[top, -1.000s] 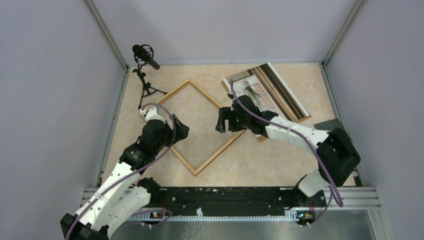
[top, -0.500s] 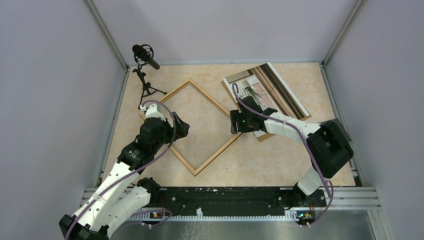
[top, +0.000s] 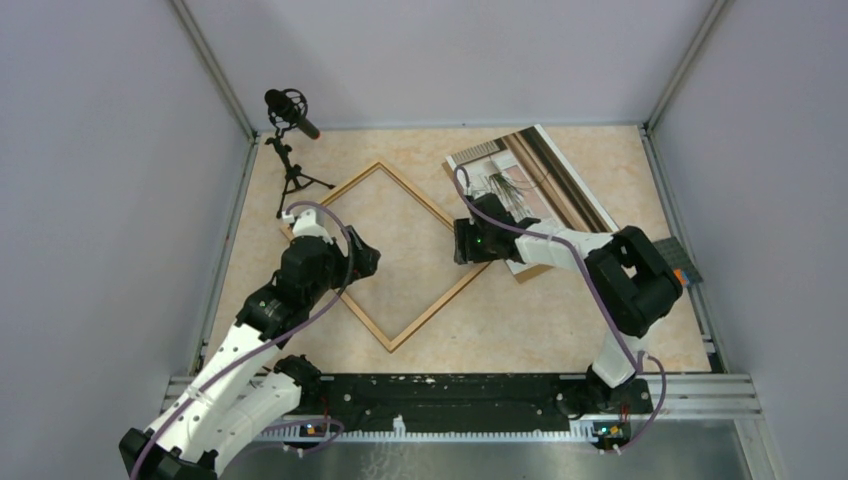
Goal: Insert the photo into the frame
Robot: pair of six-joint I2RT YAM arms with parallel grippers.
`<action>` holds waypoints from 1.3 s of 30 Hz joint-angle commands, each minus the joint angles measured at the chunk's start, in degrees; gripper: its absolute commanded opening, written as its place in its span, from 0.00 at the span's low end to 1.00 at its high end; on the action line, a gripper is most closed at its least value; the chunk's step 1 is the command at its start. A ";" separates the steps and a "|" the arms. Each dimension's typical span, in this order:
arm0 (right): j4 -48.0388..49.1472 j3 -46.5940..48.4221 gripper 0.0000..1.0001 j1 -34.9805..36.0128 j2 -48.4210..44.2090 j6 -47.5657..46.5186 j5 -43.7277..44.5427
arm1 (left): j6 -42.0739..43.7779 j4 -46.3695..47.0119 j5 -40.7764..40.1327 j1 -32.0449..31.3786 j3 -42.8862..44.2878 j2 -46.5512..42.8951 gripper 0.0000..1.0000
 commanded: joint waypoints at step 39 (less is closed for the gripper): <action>7.58 -9.53 0.99 -54.82 -14.19 3.44 -16.91 | 4.27 16.65 39.07 -0.40 2.46 14.96 0.98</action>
